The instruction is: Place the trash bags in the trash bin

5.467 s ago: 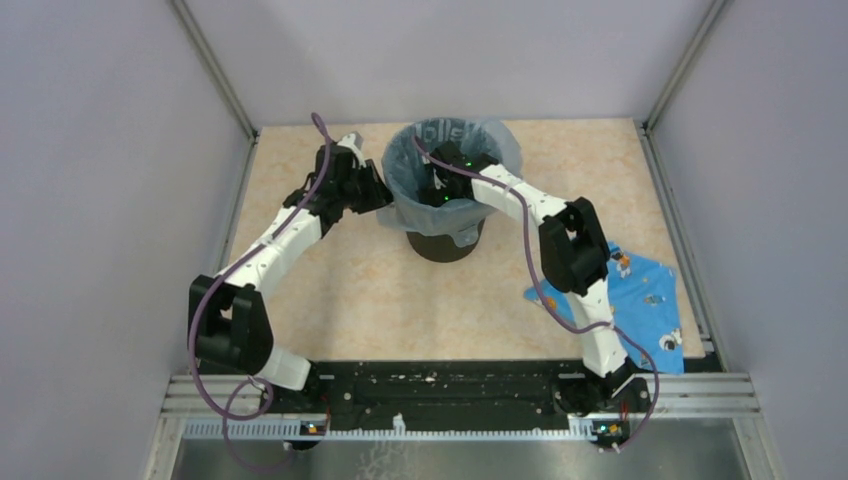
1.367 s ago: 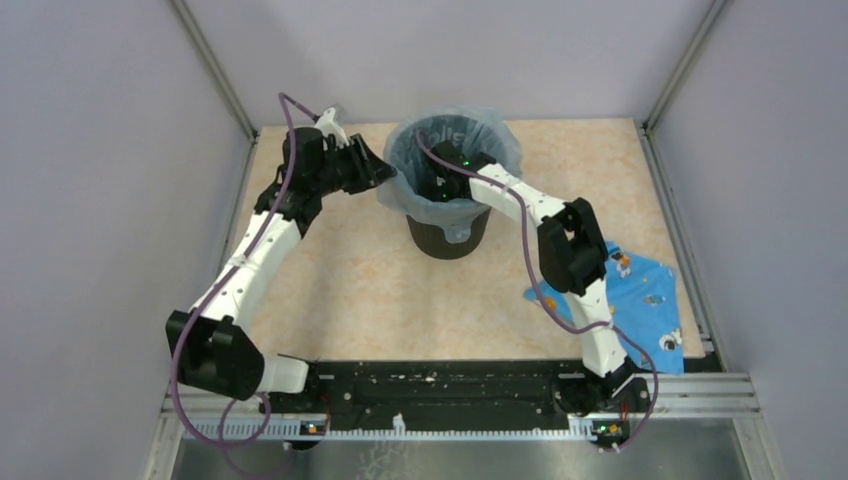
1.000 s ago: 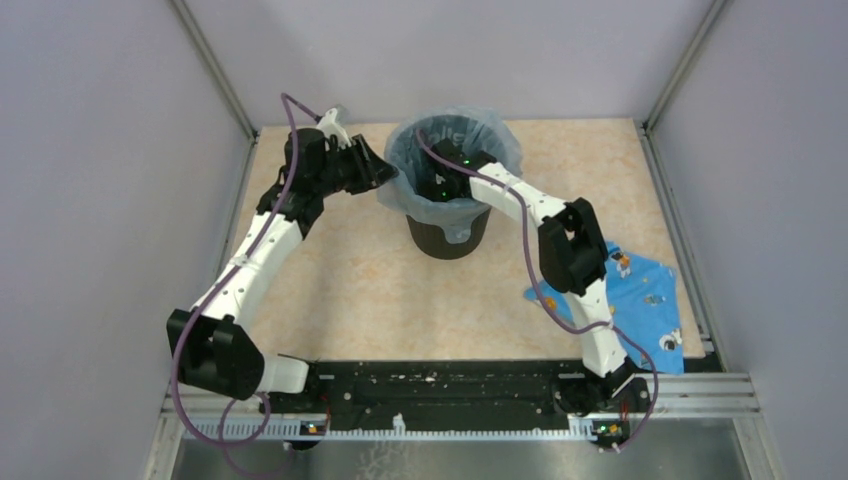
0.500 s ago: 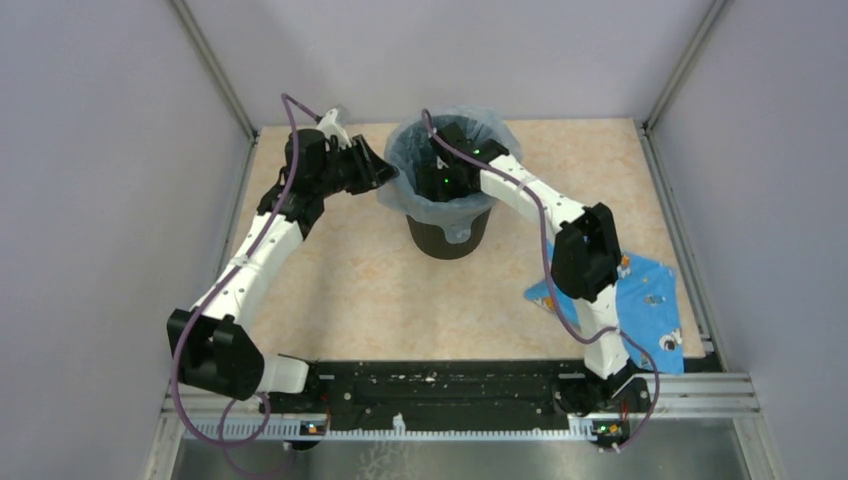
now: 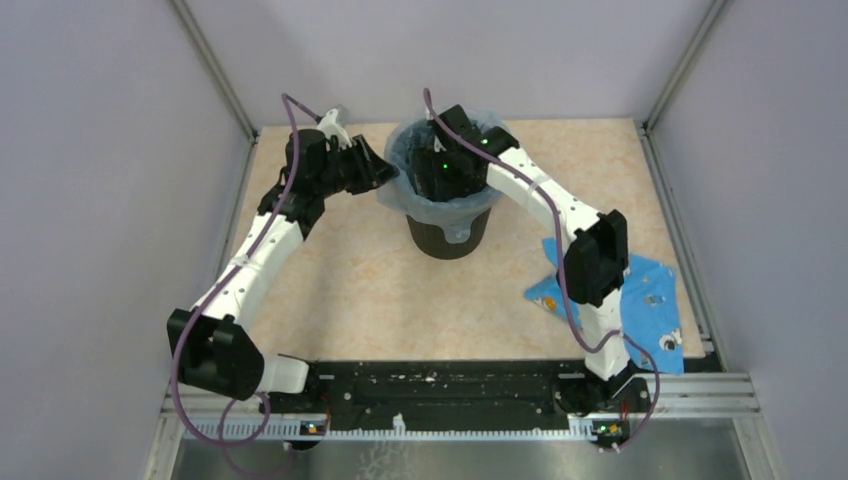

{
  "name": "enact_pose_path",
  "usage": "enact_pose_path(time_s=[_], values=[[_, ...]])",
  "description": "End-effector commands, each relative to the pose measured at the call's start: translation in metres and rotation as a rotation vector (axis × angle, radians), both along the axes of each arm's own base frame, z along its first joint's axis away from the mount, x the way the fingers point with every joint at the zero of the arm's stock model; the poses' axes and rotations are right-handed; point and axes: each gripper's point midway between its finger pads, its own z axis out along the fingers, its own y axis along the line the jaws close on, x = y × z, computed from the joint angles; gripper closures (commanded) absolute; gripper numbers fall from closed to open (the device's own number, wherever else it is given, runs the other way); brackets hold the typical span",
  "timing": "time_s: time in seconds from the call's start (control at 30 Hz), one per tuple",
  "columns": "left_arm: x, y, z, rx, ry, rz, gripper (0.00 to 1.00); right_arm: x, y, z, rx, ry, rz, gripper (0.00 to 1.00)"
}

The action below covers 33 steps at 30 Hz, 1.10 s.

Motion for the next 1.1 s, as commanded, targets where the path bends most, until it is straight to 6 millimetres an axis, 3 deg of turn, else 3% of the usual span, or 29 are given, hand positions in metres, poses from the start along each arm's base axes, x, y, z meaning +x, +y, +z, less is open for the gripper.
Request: enact_pose_path(time_s=[0.0, 0.23, 0.4, 0.47, 0.63, 0.73, 0.87, 1.07], values=[[0.004, 0.004, -0.019, 0.036, 0.028, 0.020, 0.55, -0.008, 0.005, 0.076, 0.111, -0.123, 0.024, 0.09], [0.004, 0.006, -0.017, 0.047, 0.023, 0.027, 0.54, -0.013, -0.002, 0.128, 0.157, -0.222, 0.032, 0.09], [0.005, 0.007, -0.016, 0.054, 0.021, 0.029, 0.54, -0.018, -0.031, 0.174, 0.138, -0.349, -0.018, 0.11], [0.005, 0.007, -0.016, 0.057, 0.020, 0.031, 0.54, -0.017, -0.048, 0.184, 0.111, -0.386, -0.057, 0.13], [0.005, 0.008, -0.014, 0.059, 0.019, 0.035, 0.54, -0.005, -0.101, 0.179, 0.036, -0.392, -0.175, 0.24], [0.004, 0.008, -0.012, 0.061, 0.015, 0.035, 0.54, -0.001, -0.121, 0.171, 0.015, -0.389, -0.214, 0.26], [0.006, 0.009, -0.010, 0.062, 0.010, 0.038, 0.54, 0.005, -0.133, 0.154, 0.008, -0.366, -0.226, 0.31], [0.006, 0.008, -0.011, 0.053, 0.020, 0.039, 0.54, 0.018, -0.135, 0.115, 0.029, -0.293, -0.223, 0.41]])
